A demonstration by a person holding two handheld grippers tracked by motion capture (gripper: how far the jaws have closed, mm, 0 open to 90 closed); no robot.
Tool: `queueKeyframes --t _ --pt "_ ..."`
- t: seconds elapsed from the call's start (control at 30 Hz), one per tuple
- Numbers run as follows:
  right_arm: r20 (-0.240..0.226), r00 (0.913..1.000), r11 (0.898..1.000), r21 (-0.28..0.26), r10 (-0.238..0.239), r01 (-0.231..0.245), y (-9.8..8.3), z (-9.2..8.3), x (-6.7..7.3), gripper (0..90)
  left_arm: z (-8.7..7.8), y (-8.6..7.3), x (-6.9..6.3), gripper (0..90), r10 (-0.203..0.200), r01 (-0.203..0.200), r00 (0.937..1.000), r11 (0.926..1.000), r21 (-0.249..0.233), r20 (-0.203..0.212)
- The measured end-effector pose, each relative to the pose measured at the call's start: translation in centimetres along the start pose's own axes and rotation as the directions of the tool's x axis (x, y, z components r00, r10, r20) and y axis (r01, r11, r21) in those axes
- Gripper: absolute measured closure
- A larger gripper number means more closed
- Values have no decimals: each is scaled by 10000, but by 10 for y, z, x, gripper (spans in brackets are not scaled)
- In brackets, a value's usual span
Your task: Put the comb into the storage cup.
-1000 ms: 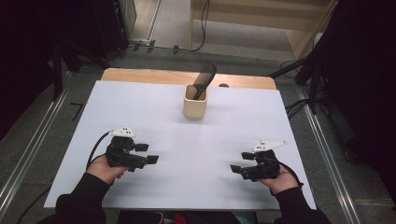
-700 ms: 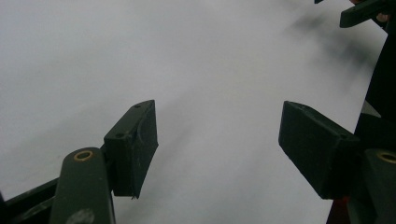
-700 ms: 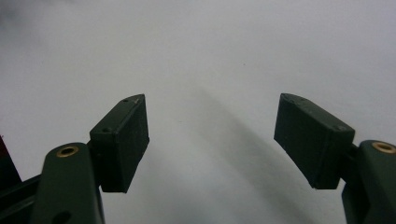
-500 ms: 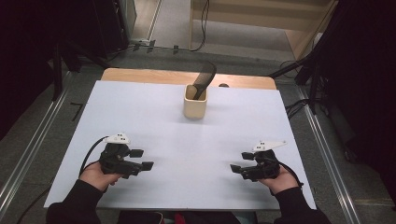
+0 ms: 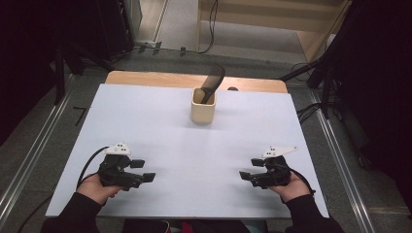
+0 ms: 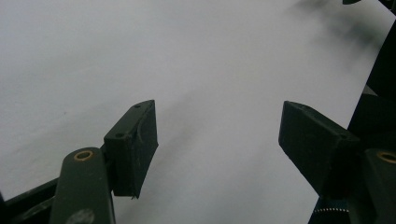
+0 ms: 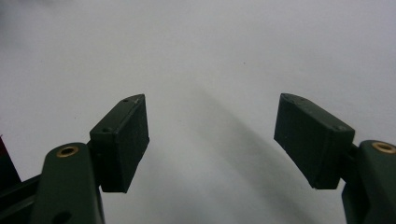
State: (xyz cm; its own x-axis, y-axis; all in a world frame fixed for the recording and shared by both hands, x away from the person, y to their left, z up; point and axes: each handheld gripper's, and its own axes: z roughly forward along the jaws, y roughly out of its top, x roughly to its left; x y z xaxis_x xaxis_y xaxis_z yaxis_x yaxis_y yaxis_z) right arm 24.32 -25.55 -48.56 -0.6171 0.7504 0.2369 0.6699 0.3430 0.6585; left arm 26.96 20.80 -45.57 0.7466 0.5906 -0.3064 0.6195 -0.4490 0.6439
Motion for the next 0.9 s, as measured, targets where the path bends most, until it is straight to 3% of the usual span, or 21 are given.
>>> queueKeyframes --t 0.9 --pt "-24 10000 9999 144 -66 67 0 1 1 246 2 -1 3 287 -99 99 9999 9999 111 -65"
